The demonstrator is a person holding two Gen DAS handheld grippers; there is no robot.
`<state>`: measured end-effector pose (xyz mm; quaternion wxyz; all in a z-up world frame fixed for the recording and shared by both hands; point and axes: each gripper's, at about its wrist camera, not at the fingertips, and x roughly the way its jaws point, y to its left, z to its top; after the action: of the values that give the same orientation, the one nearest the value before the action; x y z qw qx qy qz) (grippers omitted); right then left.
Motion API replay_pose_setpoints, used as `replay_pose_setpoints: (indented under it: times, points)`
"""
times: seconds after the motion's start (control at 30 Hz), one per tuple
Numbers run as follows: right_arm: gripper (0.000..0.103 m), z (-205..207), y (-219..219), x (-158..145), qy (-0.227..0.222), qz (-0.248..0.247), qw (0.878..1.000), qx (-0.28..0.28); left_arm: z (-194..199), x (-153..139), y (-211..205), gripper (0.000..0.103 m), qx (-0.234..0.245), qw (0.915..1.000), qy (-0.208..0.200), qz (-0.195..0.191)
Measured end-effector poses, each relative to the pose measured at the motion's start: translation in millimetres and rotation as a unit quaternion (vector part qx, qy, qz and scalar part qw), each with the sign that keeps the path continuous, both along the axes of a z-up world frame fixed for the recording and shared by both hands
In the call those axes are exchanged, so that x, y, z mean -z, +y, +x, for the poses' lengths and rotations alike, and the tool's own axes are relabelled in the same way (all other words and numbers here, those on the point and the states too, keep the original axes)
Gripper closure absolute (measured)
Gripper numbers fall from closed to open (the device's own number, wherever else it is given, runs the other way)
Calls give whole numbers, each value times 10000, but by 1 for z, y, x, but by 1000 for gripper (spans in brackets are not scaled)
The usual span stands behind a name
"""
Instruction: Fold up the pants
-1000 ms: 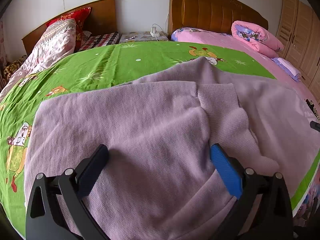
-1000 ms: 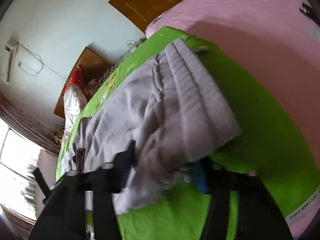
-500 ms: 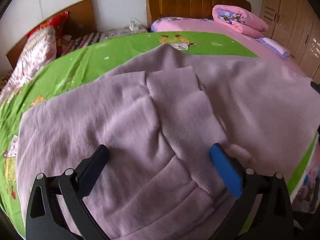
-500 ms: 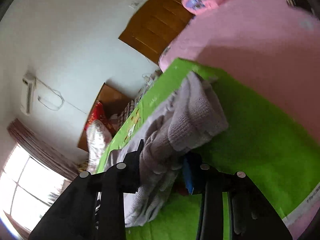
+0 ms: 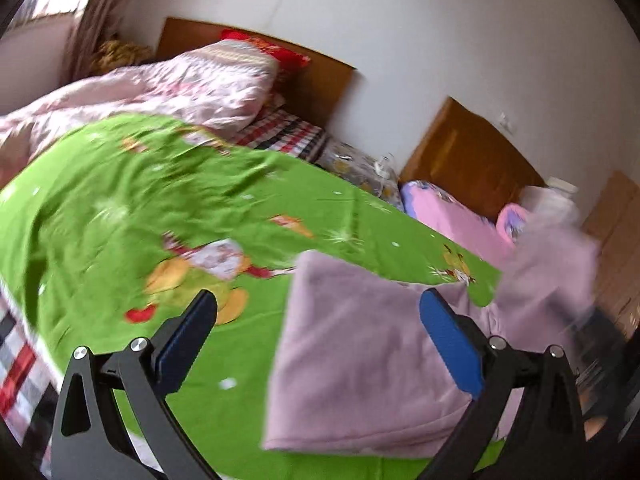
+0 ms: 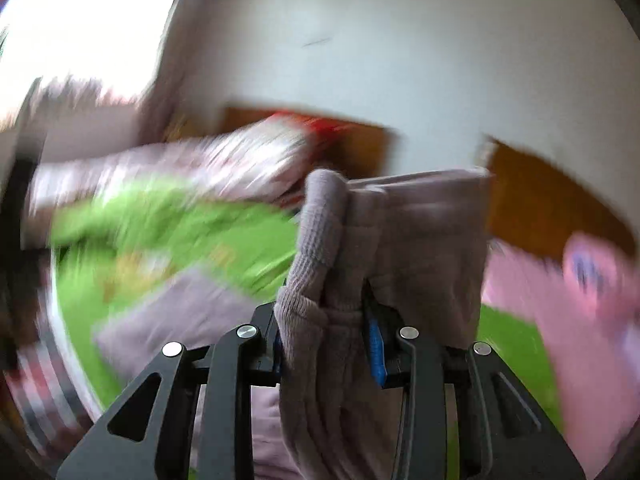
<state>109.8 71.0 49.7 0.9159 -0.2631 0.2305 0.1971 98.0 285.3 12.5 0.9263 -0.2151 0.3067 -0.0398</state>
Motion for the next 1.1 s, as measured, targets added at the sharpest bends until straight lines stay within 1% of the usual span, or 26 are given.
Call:
replay_pose_setpoints:
  times: [0.03,0.07,0.1,0.13,0.17,0.23,0.27,0.33,0.37,0.4,0.43,0.5,0.6,0.63,0.67,0.7,0.73,0.8,0.87,0.93,1.0,1.03,1.07,1.1]
  points:
    - [68,-3,18,17,128,-276,9993,-205,-3,4,8,2,20,9999,47,-117]
    - [70,-4,41,48,519,-619,9955,-495,-5,9,13,2,75,9997,105,-222]
    - [71,-7,53,70,672,-909,9920,-567,-7,15,16,2,151,9993,184,-285]
    - [71,-16,58,86,372,-1187,9908,-538,-8,19,18,2,202,9991,223,-290]
    - [71,-25,58,90,70,-1272,9904,-532,-8,22,18,2,280,9988,252,-306]
    - [71,-21,44,77,251,-751,9956,-493,-10,27,17,2,535,9968,287,-525]
    - [71,-20,36,70,207,-533,9973,-468,-11,29,13,2,620,9957,271,-627]
    - [72,-23,30,63,10,-327,9985,-435,-7,30,7,2,985,9889,197,-1091]
    - [72,-26,26,58,-111,-155,9990,-395,-4,29,3,2,1239,9826,191,-1368]
    - [72,-28,23,54,-198,-56,9991,-361,3,29,-5,2,1634,9706,252,-1749]
    - [72,-30,23,52,-305,-51,9989,-351,8,29,-13,2,1934,9598,363,-2001]
    - [72,-32,24,52,-383,-118,9985,-362,25,32,-30,2,2410,9403,613,-2324]
    - [72,-35,22,52,-356,-51,9988,-346,54,38,-57,2,2733,9303,1111,-2180]
    - [71,-36,22,55,-336,-75,9988,-346,64,44,-66,2,2837,9233,1291,-2245]
    - [71,-33,25,57,-288,-147,9988,-366,76,51,-77,2,3028,9116,1440,-2377]
    - [71,-33,29,61,-226,-259,9986,-399,85,56,-87,2,3137,9062,1559,-2370]
    - [70,-33,30,63,-153,-368,9981,-469,90,61,-93,2,3108,9079,1664,-2269]
    - [66,-39,22,60,-23,-370,9973,-637,100,73,-104,3,2940,9152,1918,-1982]
    - [64,-50,-2,47,49,-122,9975,-701,99,76,-111,3,2912,9194,1937,-1798]
    - [62,-60,-33,33,110,287,9978,-584,97,75,-110,3,2894,9210,1904,-1782]
    - [43,-75,-78,19,10,805,9965,-210,95,78,-110,3,2914,9207,1885,-1786]
    - [16,-83,-100,15,-55,992,9951,-2,94,78,-110,3,2924,9206,1886,-1772]
    - [4,-95,-127,14,-141,1171,9928,215,94,78,-111,3,2933,9206,1899,-1741]
    - [4,-101,-144,16,-137,1223,9916,389,93,78,-109,3,2945,9207,1919,-1695]
